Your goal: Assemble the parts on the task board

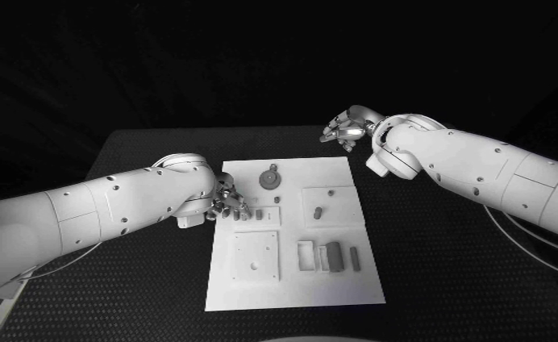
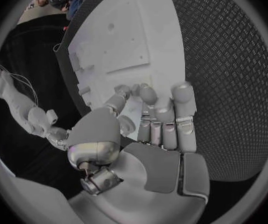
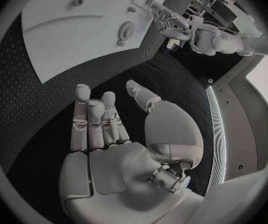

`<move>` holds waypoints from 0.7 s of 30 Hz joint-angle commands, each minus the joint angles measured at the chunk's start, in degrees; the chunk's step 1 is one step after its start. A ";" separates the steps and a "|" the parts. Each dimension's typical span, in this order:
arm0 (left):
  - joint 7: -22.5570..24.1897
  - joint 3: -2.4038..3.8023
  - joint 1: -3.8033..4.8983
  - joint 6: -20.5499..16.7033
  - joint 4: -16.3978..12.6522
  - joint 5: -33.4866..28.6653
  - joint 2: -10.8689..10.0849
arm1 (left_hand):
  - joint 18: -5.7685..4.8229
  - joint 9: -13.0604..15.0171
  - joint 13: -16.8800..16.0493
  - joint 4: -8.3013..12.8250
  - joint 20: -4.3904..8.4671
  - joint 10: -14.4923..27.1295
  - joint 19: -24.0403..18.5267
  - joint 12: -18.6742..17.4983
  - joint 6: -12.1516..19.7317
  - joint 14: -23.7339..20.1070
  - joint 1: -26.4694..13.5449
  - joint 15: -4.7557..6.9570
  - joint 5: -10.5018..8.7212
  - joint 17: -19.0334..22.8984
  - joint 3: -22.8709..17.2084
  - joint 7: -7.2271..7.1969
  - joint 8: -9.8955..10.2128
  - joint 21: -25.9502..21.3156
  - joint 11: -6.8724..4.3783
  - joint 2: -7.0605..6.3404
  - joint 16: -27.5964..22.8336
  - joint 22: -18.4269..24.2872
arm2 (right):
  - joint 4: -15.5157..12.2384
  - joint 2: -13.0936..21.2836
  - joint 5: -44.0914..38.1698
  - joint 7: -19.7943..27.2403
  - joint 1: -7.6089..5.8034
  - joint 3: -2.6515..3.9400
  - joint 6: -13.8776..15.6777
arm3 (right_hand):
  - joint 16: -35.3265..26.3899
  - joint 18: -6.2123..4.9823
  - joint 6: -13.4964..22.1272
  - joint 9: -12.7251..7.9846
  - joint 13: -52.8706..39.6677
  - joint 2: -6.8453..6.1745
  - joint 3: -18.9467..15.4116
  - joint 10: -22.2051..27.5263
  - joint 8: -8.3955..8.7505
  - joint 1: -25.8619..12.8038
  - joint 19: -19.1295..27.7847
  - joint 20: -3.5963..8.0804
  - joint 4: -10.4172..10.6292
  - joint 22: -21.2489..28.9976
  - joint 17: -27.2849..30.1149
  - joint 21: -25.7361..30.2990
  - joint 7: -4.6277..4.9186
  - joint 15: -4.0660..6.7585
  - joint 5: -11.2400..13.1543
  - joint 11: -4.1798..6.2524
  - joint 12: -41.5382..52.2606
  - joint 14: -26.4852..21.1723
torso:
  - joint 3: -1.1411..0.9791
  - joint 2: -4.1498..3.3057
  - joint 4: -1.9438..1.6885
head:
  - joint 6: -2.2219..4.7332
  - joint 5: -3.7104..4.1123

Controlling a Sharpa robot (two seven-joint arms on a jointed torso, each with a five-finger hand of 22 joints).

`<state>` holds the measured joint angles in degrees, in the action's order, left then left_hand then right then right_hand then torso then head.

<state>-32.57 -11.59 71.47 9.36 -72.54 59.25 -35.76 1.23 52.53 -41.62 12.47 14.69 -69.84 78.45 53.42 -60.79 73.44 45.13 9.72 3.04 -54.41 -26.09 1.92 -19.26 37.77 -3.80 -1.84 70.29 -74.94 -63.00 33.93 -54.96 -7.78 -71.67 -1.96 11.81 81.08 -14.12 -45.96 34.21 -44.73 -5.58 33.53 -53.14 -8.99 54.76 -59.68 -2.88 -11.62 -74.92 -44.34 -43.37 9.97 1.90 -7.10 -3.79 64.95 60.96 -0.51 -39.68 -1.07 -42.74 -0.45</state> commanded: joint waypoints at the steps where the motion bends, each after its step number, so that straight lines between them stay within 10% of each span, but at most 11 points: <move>1: 0.01 0.00 -0.02 0.80 -0.06 0.44 0.07 | 2.67 -0.02 -0.01 0.09 0.12 0.02 0.09 0.20 -0.25 0.32 -0.44 0.38 0.01 -0.05 0.16 0.23 -0.04 0.16 -0.37 0.23 -0.02 -1.01 | -0.03 -0.06 -0.06 0.46 0.02 0.01 -0.70 | 0.14 -0.88 0.12 -0.09 0.08 -0.06 0.18 0.41 0.12 -0.43 0.19 0.04 0.14 -1.07 0.07 0.23 0.44 0.40 -0.12 -0.14 0.26 -0.02 | -0.03 0.00 0.02 | 0.05 -0.02; 11: 1.16 0.22 -0.03 -0.55 -0.28 -2.20 -1.02 | 2.68 -0.12 0.10 -1.13 0.16 0.14 -0.08 0.07 -0.09 0.23 -2.86 0.33 -0.24 -0.02 1.42 0.31 0.16 -0.06 -0.30 -2.57 -0.24 -0.85 | 0.06 -0.01 -0.06 0.45 0.02 0.01 -0.73 | 0.15 -0.88 0.12 -0.10 0.09 -0.04 0.18 0.42 0.11 -0.43 0.19 0.04 0.15 -1.07 0.07 0.22 0.44 0.40 -0.12 -0.14 0.28 -0.02 | -0.03 0.01 0.05 | 0.16 0.03; 21: 5.08 3.78 0.27 -14.46 -1.86 -4.31 -2.45 | 2.97 -0.05 0.30 -1.47 0.36 1.41 -1.22 -0.55 1.28 -0.89 -5.40 0.14 -0.26 0.15 3.02 0.64 0.78 -1.04 -0.01 -3.91 -1.10 -0.54 | 0.45 0.09 -0.06 0.45 0.03 0.01 -0.66 | 0.16 -0.88 0.12 -0.10 0.09 -0.04 0.17 0.42 0.10 -0.43 0.18 0.04 0.14 -1.07 0.08 0.22 0.44 0.40 -0.11 -0.14 0.30 -0.02 | -0.06 0.04 -0.05 | 0.61 0.40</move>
<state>-30.81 -7.84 71.63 3.67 -73.99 56.42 -38.15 1.13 52.46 -41.28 11.00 15.01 -68.65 77.18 52.88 -59.57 72.74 40.01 10.06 3.04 -54.25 -23.17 2.45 -18.51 36.69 -3.95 -6.04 69.11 -74.93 -62.67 33.98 -54.95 -7.78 -71.66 -1.96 11.76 81.08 -14.54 -45.94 34.16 -44.71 -5.58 33.53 -53.14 -8.99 54.76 -59.67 -2.89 -11.62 -74.92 -44.34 -43.37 9.97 1.82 -7.10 -3.79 64.95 60.89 -0.53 -39.68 -1.07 -42.23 -0.15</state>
